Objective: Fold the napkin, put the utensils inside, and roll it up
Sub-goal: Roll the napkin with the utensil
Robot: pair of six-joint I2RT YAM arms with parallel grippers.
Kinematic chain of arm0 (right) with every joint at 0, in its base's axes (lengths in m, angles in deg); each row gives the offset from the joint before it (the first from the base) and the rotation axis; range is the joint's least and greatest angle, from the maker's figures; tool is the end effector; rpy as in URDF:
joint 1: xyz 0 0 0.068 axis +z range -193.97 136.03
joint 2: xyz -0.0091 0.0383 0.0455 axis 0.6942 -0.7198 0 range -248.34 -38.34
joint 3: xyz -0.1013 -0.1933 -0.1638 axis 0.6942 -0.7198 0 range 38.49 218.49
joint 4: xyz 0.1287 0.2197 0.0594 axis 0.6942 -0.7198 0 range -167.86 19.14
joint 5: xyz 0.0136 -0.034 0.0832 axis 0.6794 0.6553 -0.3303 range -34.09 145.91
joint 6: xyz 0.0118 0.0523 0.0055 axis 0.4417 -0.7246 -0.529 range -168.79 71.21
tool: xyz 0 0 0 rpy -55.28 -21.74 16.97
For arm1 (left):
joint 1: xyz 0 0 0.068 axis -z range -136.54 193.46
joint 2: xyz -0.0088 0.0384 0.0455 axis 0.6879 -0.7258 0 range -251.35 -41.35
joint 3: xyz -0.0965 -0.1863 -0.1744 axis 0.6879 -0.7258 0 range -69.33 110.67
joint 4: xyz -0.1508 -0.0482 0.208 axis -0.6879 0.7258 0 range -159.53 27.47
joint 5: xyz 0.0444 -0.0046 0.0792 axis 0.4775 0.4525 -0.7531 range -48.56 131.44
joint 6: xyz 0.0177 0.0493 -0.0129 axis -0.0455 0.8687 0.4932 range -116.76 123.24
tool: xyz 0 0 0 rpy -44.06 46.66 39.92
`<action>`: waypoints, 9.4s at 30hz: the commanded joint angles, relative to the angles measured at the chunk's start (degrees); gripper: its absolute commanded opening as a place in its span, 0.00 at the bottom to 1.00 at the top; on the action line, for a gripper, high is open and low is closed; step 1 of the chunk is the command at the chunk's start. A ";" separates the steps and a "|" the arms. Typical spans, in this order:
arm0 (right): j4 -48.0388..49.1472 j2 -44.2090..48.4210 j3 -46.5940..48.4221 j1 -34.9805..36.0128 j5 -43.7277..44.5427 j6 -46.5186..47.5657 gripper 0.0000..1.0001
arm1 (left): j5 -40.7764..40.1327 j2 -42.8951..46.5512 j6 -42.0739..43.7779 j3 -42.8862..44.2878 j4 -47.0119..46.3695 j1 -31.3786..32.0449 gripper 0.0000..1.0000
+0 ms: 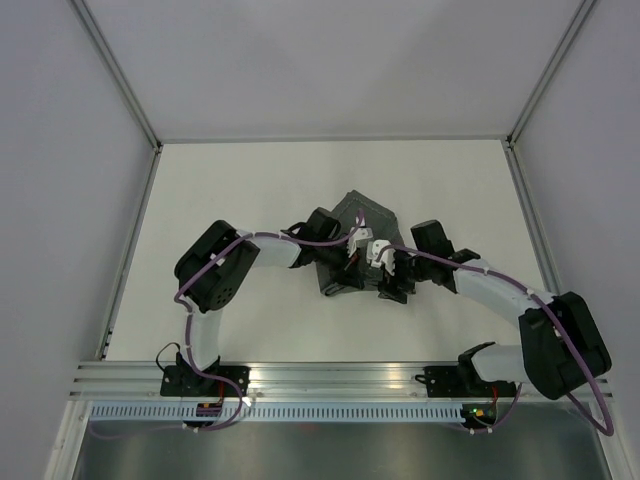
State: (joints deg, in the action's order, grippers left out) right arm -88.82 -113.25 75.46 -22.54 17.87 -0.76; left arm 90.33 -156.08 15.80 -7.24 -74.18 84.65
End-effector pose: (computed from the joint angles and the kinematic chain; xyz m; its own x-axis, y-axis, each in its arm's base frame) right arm 0.2142 0.1075 0.1807 -0.0626 -0.6535 -0.7543 -0.9805 0.1811 -0.0756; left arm 0.2773 -0.2784 0.1226 -0.3693 0.5130 -0.7749 0.9145 0.0525 -0.4011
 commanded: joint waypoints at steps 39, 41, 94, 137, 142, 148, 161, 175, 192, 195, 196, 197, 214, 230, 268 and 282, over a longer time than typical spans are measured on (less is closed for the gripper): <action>-9.46 -20.26 10.48 4.59 1.67 3.12 0.10 | -1.59 7.86 -16.33 -9.88 -15.92 -4.45 0.36; -12.36 -21.67 12.50 3.80 0.34 3.73 0.09 | -2.47 9.97 -16.69 -10.05 -16.97 -4.54 0.36; -48.14 -55.60 41.08 -6.22 -4.94 11.56 0.02 | -54.24 8.57 29.37 -20.42 -30.95 28.77 0.55; -44.98 -42.78 40.99 -10.44 -9.59 6.56 0.47 | -29.02 3.73 12.06 -10.49 -6.96 24.47 0.02; -44.53 -40.40 43.96 -14.82 -12.14 4.00 0.48 | -23.75 4.00 8.89 -10.14 -6.17 21.75 0.02; -46.91 -35.58 44.95 -20.02 -15.21 7.16 0.48 | -14.62 2.42 3.80 -7.60 -2.57 16.83 0.02; -31.89 -6.94 18.24 -21.08 -11.63 17.18 0.50 | -0.55 -3.47 -4.99 -0.39 1.91 9.61 0.02; -10.09 5.13 -1.02 -3.07 1.99 6.47 0.51 | 2.97 -8.66 -9.13 4.80 4.29 7.59 0.02; -0.86 0.21 -5.68 7.48 9.91 1.98 0.48 | 3.68 -11.03 -11.24 7.26 5.96 6.71 0.02; 0.02 -0.93 -5.94 7.66 10.35 1.63 0.42 | 3.59 -11.03 -11.24 7.17 5.96 6.62 0.02; 0.20 -1.28 -5.95 7.66 10.44 1.63 0.37 | 3.59 -10.95 -11.41 7.26 5.96 6.54 0.02; 0.20 -1.55 -5.95 7.66 10.53 1.54 0.35 | 3.50 -10.86 -11.41 7.26 6.05 6.54 0.02; -3.13 -7.35 -4.37 6.61 7.28 0.83 0.06 | 7.10 -2.42 -32.23 0.23 -19.50 1.00 0.34; -22.82 -27.10 9.78 -2.62 -3.71 10.24 0.03 | -15.02 16.02 -39.55 -21.02 -47.90 -1.29 0.35; -40.40 -50.33 33.08 -5.79 -5.55 10.77 0.01 | -47.65 10.42 32.09 -19.20 -28.59 24.90 0.61; -40.05 -50.24 32.90 -6.49 -6.69 10.68 0.01 | -39.40 5.23 18.31 -13.66 -19.01 24.91 0.17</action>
State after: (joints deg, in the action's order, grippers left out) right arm -137.14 -160.31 109.45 -29.05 1.41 6.65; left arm 44.95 -147.78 41.52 -22.61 -97.13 109.09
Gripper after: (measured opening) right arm 0.261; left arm 0.354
